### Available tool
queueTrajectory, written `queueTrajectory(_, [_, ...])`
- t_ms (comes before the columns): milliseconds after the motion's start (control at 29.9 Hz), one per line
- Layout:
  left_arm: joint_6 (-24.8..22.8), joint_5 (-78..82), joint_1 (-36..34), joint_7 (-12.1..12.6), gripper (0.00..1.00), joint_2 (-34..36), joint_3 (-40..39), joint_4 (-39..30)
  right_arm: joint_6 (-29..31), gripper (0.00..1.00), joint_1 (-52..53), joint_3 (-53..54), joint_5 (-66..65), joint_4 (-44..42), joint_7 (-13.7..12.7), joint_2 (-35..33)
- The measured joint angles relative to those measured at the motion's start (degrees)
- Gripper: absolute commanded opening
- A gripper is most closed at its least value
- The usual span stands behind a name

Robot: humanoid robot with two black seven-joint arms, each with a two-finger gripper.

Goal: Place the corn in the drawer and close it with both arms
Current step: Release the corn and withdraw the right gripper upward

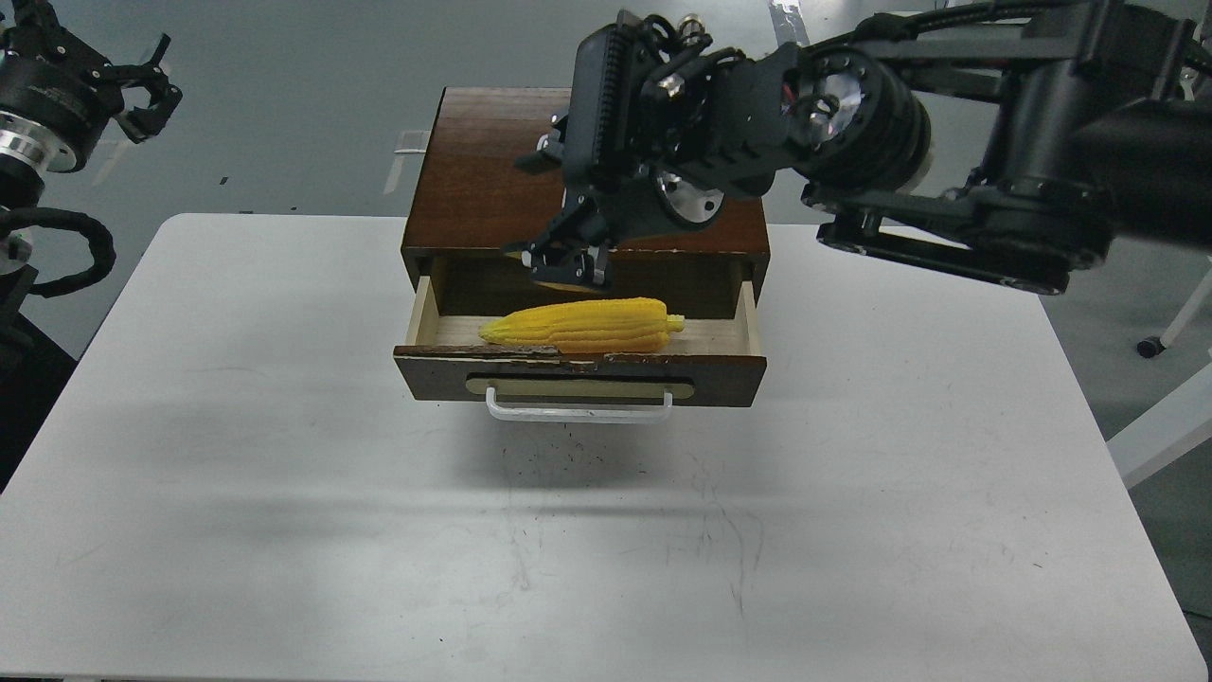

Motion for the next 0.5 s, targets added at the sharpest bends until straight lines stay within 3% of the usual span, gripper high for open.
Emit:
queueTrajectory(234, [0.0,3.56,-0.14,0.18,0.78,5.69,0.85,-12.69,-0.16,0.99,-2.46,8.8,17.74,-14.17,-0.08,-2.62])
queueTrajectory(401, [0.0,18.96,0.03,-1.81,0.78,7.72,0.6,-22.4,-0.04,1.0,-4.23,9.57,42.4,-21.5,-0.07,-8.26])
queueTrajectory(501, [-0.03,28.58,-0.26,-2.32,0.71,8.23,0.17,-28.11,0.0,1.0,-6.61,9.94,54.68,-23.16,-0.07,-10.85])
